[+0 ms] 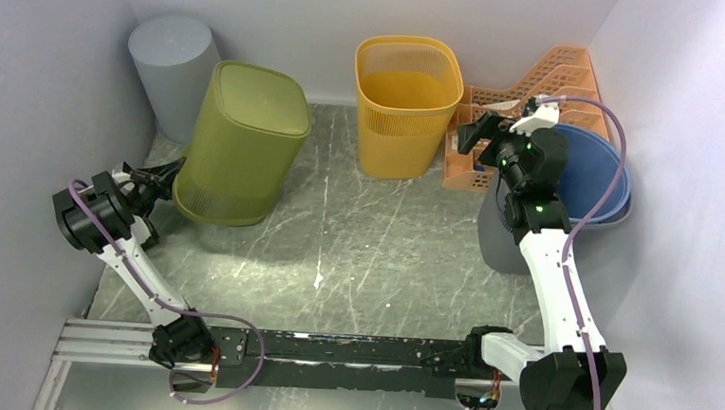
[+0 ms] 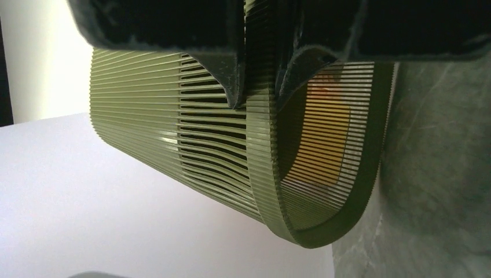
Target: Turn the large container upside down
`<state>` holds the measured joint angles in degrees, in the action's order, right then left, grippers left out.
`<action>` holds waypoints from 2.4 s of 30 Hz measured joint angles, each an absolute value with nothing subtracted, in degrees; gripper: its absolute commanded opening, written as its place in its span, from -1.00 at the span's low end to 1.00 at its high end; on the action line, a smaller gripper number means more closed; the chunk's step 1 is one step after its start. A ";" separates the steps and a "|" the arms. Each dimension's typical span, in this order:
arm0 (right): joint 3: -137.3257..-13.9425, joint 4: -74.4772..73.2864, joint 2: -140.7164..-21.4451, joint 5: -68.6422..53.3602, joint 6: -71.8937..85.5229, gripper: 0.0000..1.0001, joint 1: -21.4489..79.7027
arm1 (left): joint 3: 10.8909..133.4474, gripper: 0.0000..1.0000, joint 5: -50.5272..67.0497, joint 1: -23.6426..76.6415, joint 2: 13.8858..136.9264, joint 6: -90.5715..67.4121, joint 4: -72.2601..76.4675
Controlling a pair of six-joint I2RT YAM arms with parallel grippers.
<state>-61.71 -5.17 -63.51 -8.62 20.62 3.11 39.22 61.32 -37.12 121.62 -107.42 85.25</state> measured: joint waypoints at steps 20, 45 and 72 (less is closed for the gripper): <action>-61.82 -3.77 -64.62 -9.04 20.51 0.83 3.14 | 41.60 -0.49 63.68 -42.83 132.05 -102.32 85.65; -61.82 -0.32 -66.96 -9.69 20.51 0.86 3.40 | 59.64 0.99 44.12 -34.15 98.96 -36.47 12.78; -63.33 -5.89 -66.87 -5.34 16.64 0.88 12.05 | 83.79 0.99 34.85 -11.75 66.54 -17.54 -11.94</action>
